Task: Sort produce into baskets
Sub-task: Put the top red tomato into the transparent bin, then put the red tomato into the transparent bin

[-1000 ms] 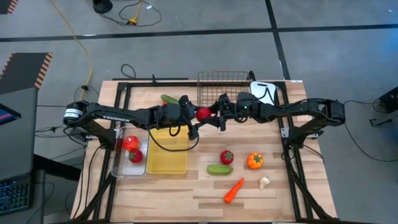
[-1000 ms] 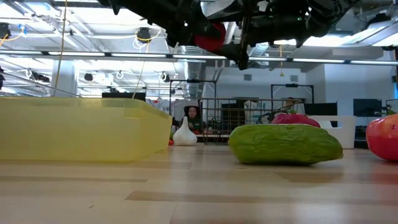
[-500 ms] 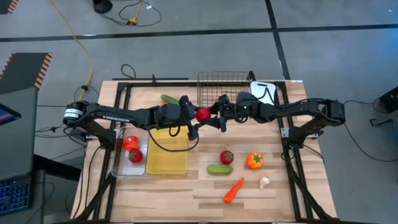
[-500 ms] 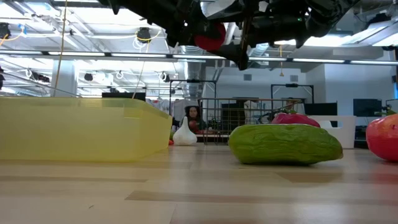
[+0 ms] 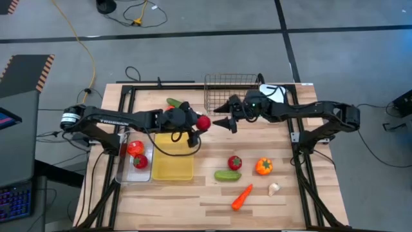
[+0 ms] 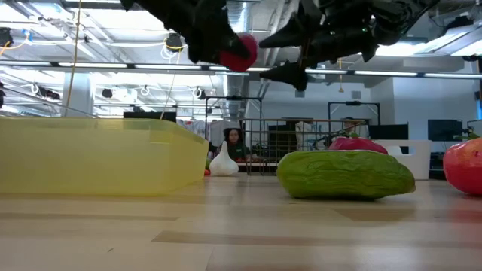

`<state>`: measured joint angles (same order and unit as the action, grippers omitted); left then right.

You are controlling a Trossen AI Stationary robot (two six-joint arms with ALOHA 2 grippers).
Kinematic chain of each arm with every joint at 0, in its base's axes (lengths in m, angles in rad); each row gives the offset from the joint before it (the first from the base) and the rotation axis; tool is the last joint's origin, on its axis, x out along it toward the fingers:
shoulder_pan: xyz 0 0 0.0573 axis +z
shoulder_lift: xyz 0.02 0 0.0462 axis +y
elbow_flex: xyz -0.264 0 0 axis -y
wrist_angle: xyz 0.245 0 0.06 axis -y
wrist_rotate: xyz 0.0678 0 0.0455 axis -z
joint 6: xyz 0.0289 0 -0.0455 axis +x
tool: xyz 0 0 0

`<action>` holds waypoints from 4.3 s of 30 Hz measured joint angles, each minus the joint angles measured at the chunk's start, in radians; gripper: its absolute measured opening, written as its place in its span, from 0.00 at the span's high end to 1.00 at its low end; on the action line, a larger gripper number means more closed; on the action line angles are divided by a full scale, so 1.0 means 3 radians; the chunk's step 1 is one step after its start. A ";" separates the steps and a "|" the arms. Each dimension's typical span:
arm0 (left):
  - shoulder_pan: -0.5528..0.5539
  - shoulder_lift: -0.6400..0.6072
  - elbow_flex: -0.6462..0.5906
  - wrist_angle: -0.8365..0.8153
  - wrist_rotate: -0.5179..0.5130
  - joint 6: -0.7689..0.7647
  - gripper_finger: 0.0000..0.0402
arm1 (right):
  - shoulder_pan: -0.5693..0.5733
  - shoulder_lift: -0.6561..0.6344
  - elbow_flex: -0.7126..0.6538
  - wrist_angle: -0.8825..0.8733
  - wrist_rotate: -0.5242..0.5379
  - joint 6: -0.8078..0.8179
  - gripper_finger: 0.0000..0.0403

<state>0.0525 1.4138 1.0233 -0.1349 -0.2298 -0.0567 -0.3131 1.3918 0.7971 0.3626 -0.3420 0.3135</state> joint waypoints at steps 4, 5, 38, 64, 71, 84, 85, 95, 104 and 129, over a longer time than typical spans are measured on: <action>0.0001 -0.0255 0.0000 -0.0722 0.0132 -0.0291 0.32 | -0.0020 -0.0077 0.0000 -0.0290 0.0001 -0.0121 0.05; 0.0001 -0.0332 0.0000 -0.0972 0.0226 -0.0418 0.32 | -0.0019 -0.0084 0.0000 -0.0343 0.0002 -0.0122 0.05; -0.0071 -0.0962 0.0000 -0.4482 0.0800 -0.2327 0.32 | -0.0006 -0.0099 -0.0003 -0.0805 0.0009 -0.0266 0.05; -0.0071 -0.0961 0.0000 -0.4386 0.0865 -0.2212 0.15 | 0.0120 -0.0099 -0.0001 -0.0927 0.0003 -0.0253 0.05; -0.0071 -0.0961 0.0000 -0.4075 0.0648 -0.2208 0.15 | 0.0335 -0.0099 0.0000 -0.1149 0.0000 -0.0253 0.05; -0.0070 -0.0960 0.0000 -0.3915 0.0466 -0.2207 0.15 | 0.0914 -0.0099 0.0000 -0.1645 0.0004 -0.0623 0.05; -0.0071 -0.0961 0.0000 -0.3915 0.0450 -0.2207 0.15 | 0.0968 -0.0099 0.0000 -0.1695 0.0030 -0.0679 0.05; -0.0070 -0.0960 0.0000 -0.3915 0.0378 -0.2210 0.15 | 0.1463 -0.0099 0.0000 -0.2111 0.1013 -0.0727 0.05; -0.0071 -0.0960 0.0000 -0.3892 0.0374 -0.2220 0.15 | 0.1762 -0.0099 0.0000 -0.2335 0.1071 -0.0723 0.05; -0.0070 -0.0960 0.0000 -0.3729 0.0366 -0.2219 0.15 | 0.1894 0.0187 -0.0187 -0.2008 0.1337 -0.0698 0.05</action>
<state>0.0315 1.1259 1.0233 -1.2535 -0.1200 -0.7223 0.2550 1.4479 0.7410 -0.2397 0.0592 0.1040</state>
